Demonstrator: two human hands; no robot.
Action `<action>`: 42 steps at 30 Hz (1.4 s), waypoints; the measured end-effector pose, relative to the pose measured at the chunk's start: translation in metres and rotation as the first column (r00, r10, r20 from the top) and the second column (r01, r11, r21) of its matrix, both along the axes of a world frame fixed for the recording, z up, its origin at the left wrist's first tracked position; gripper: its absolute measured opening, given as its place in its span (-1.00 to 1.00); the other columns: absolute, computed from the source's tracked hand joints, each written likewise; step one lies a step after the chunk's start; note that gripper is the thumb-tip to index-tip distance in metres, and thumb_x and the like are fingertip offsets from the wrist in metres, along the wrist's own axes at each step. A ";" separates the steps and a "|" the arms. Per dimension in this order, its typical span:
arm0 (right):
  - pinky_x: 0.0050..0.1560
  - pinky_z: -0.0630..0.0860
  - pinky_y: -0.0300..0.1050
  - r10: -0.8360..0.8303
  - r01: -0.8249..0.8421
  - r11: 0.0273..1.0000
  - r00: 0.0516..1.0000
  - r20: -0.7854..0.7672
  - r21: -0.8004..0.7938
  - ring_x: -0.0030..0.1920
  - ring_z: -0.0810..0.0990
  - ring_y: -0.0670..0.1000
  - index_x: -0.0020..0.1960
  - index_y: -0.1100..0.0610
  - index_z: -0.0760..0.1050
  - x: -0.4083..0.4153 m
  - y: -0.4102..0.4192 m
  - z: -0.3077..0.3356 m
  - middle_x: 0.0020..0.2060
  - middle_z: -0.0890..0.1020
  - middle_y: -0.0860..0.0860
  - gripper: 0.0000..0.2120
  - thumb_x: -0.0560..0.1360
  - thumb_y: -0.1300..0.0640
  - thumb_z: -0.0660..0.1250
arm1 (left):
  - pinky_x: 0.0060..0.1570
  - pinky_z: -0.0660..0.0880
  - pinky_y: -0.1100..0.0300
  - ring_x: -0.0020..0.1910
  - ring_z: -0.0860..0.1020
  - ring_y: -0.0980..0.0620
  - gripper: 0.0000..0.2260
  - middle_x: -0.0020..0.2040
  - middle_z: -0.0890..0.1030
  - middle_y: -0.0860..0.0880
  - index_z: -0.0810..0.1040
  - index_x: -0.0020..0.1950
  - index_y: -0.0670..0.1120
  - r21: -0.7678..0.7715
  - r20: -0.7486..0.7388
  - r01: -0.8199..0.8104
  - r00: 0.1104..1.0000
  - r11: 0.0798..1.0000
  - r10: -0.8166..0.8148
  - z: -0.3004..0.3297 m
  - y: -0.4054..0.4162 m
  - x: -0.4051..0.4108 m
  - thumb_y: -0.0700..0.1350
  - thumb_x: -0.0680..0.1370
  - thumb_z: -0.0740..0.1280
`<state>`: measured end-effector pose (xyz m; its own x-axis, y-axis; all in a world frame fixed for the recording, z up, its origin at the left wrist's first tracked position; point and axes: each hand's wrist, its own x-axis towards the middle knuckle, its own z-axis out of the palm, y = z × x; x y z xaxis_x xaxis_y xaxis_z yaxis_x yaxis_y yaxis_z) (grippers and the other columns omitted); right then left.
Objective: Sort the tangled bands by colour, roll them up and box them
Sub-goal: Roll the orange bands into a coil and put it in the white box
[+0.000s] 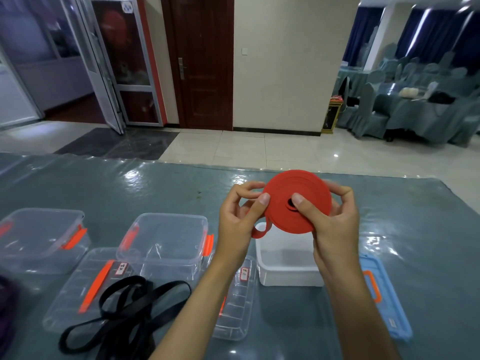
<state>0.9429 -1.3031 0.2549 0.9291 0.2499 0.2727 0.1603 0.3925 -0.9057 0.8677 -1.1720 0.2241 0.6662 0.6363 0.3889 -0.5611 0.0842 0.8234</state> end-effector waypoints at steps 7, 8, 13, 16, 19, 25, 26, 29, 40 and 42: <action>-0.10 0.67 -0.13 -0.033 0.043 0.995 0.994 -0.103 0.093 0.05 0.77 0.05 0.17 -0.04 0.51 -0.006 -0.001 0.000 -0.01 0.77 -0.05 -0.35 0.19 0.08 0.74 | 0.07 0.65 -0.07 0.21 0.63 -0.09 -0.80 0.24 0.55 -0.04 0.72 0.17 0.06 0.067 -0.020 -0.150 0.988 0.986 0.151 -0.011 -0.021 -0.005 -0.01 0.56 0.47; -0.10 0.68 -0.13 -0.041 0.054 0.992 0.992 -0.118 0.112 0.05 0.77 0.05 0.17 -0.03 0.51 -0.007 -0.001 0.001 -0.01 0.77 -0.08 -0.37 0.20 0.09 0.73 | 0.15 0.64 -0.16 0.25 0.62 -0.13 -0.74 0.24 0.56 -0.07 0.70 0.26 0.03 0.082 -0.019 -0.142 0.989 0.986 0.144 -0.013 -0.026 -0.006 -0.03 0.58 0.46; -0.01 0.69 -0.08 -0.129 0.152 0.976 0.980 -0.151 0.155 0.08 0.76 0.02 0.17 -0.07 0.50 -0.018 0.001 0.004 0.03 0.76 -0.05 -0.39 0.21 0.00 0.69 | 0.11 0.68 -0.05 0.22 0.68 -0.13 -0.73 0.22 0.66 -0.07 0.61 0.25 -0.03 -0.075 0.026 -0.168 0.985 0.983 0.170 -0.007 -0.049 -0.007 -0.10 0.57 0.50; -0.01 0.69 -0.10 -0.179 0.203 0.962 0.974 -0.140 0.184 0.11 0.75 0.03 0.17 -0.08 0.49 -0.025 0.003 0.005 0.07 0.75 -0.02 -0.37 0.19 -0.07 0.68 | 0.07 0.68 0.05 0.17 0.70 -0.14 -0.77 0.15 0.70 -0.06 0.55 0.08 -0.14 -0.163 0.060 -0.168 0.982 0.972 0.180 -0.005 -0.056 -0.009 -0.11 0.54 0.53; -0.03 0.69 -0.13 -0.206 0.232 0.952 0.968 -0.142 0.201 0.12 0.75 0.04 0.16 -0.10 0.48 -0.030 0.003 0.002 0.10 0.74 0.01 -0.38 0.20 -0.07 0.68 | 0.18 0.66 -0.02 0.26 0.67 -0.15 -0.77 0.28 0.67 -0.05 0.59 0.07 -0.08 -0.188 0.041 -0.149 0.986 0.971 0.159 -0.012 -0.069 -0.008 -0.08 0.50 0.55; 0.01 0.69 -0.05 -0.132 0.165 0.972 0.972 -0.193 0.165 0.02 0.74 0.01 0.08 -0.02 0.45 -0.026 -0.006 -0.012 -0.02 0.74 -0.02 -0.54 0.37 -0.19 0.58 | 0.13 0.67 -0.05 0.21 0.70 -0.12 -0.60 0.22 0.66 -0.16 0.65 0.13 -0.10 -0.436 0.004 -0.067 0.997 0.897 0.077 -0.029 -0.085 -0.008 -0.02 0.40 0.68; -0.04 0.68 -0.08 -0.121 0.150 0.979 0.973 -0.199 0.140 -0.03 0.72 -0.03 0.03 -0.01 0.45 -0.023 -0.010 -0.016 -0.06 0.72 -0.02 -0.59 0.45 -0.24 0.54 | 0.12 0.68 -0.03 0.18 0.71 -0.07 -0.61 0.17 0.68 -0.11 0.66 0.12 -0.09 -0.448 -0.011 -0.077 0.997 0.891 0.080 -0.032 -0.084 -0.008 -0.02 0.39 0.69; -0.16 0.66 -0.14 -0.111 0.117 0.993 0.973 -0.201 0.017 -0.18 0.67 -0.09 -0.07 0.05 0.46 -0.010 -0.025 -0.029 -0.21 0.68 -0.02 -0.71 0.53 -0.14 0.44 | 0.13 0.67 -0.02 0.16 0.71 -0.03 -0.67 0.13 0.70 -0.05 0.70 0.14 -0.09 -0.468 -0.077 -0.115 0.993 0.876 0.089 -0.044 -0.078 -0.008 -0.07 0.43 0.65; 0.01 0.71 0.08 0.210 -0.308 0.897 0.928 -0.308 -0.318 0.10 0.76 0.16 0.34 -0.24 0.56 0.021 -0.071 -0.071 0.08 0.74 0.14 -0.36 0.32 -0.02 0.69 | 0.16 0.67 0.02 0.26 0.69 -0.09 -0.74 0.23 0.73 -0.04 0.71 0.26 -0.03 -0.481 -0.264 -0.157 0.964 0.862 0.027 -0.084 -0.062 0.009 -0.15 0.56 0.53; 0.02 0.71 0.07 0.277 -0.392 0.861 0.896 -0.346 -0.325 0.13 0.75 0.18 0.34 -0.24 0.59 0.028 -0.077 -0.076 0.10 0.74 0.13 -0.36 0.29 -0.04 0.67 | 0.21 0.65 -0.06 0.26 0.68 -0.14 -0.68 0.28 0.70 -0.11 0.66 0.28 -0.06 -0.454 -0.306 -0.169 0.952 0.875 0.025 -0.089 -0.059 0.016 -0.13 0.54 0.58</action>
